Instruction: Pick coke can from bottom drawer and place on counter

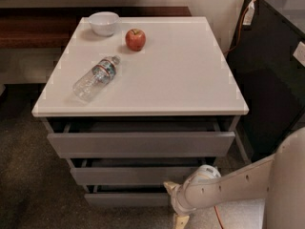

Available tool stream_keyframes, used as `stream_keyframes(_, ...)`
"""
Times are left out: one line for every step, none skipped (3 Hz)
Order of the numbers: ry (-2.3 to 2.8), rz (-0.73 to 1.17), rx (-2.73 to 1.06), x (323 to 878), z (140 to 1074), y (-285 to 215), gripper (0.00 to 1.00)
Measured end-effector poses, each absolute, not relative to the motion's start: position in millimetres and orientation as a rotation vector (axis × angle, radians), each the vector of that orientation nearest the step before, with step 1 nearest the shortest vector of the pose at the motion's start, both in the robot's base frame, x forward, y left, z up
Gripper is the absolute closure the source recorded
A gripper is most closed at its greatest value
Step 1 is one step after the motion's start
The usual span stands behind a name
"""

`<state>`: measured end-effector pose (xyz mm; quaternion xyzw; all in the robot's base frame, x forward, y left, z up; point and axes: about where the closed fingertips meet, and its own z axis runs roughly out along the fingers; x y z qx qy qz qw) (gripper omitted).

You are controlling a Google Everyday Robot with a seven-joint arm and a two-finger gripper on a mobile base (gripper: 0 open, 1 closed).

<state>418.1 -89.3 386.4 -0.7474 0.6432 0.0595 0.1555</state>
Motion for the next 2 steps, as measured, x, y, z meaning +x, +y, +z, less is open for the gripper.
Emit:
stream_keyframes(1.791,0.136,-2.188,433.7,335.1,-97.6,0.00)
stream_keyframes(1.791,0.136,-2.188,433.6,335.1,-97.6,0.00)
